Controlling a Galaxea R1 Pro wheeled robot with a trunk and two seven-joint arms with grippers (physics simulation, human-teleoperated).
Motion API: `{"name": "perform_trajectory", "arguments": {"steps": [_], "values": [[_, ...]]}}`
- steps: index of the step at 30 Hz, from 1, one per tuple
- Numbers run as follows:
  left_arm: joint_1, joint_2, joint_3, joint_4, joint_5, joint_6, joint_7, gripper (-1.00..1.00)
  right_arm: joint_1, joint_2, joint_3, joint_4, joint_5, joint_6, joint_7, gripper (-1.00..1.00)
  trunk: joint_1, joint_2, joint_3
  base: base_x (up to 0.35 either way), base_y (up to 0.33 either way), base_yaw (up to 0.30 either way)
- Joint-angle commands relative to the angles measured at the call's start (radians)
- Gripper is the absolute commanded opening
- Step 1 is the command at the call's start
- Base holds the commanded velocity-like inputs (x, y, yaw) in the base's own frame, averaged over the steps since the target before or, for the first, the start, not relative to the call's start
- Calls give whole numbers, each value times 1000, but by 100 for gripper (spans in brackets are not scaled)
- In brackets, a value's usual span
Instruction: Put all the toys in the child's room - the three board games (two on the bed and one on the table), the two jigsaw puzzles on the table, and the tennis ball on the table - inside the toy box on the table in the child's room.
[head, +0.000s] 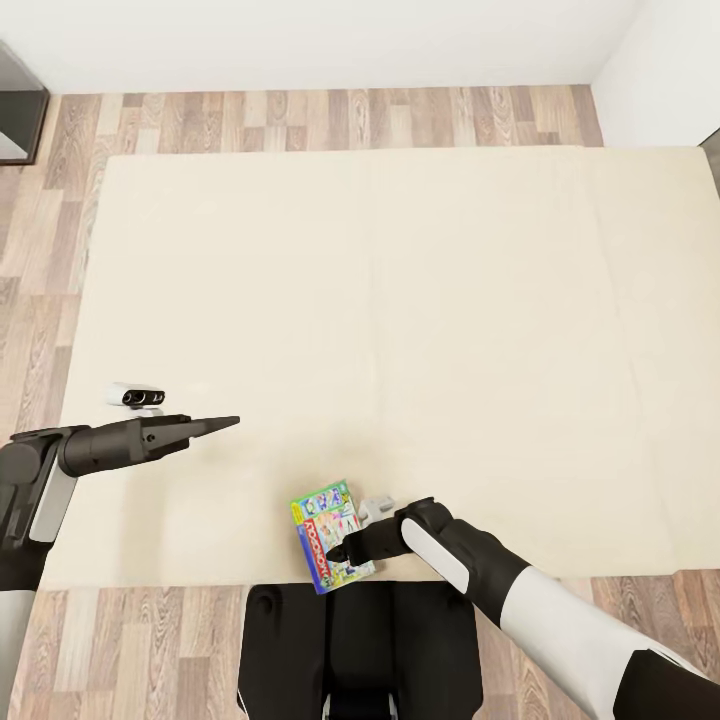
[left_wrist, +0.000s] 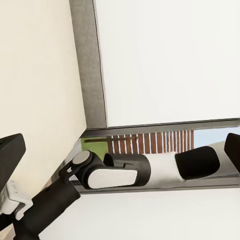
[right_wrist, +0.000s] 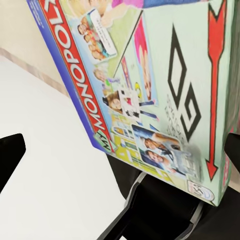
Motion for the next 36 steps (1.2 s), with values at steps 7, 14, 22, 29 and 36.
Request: {"name": "perform_trajectory", "arguments": {"steps": [7,14,22,29,36], "values": [[0,0,0,0,0,10,-4,100,-1,-1,2,-1,5,2,5,100,1,-2,-1,0,35,0],[0,0,1,0,0,11,-4,100,-1,-1,2,-1,5,2,5,100,1,-2,-1,0,51,0],[0,0,1,0,0,11,-4,100,-1,-1,2,-1,5,2,5,100,1,-2,-1,0,49,0],[0,1,1,0,0,11,-4,100,-1,0,2,-2,5,2,5,100,1,-2,-1,0,59,0],[0,10,1,0,0,11,-4,100,-1,1,2,-2,5,2,5,100,1,-2,-1,0,70,0]]}}
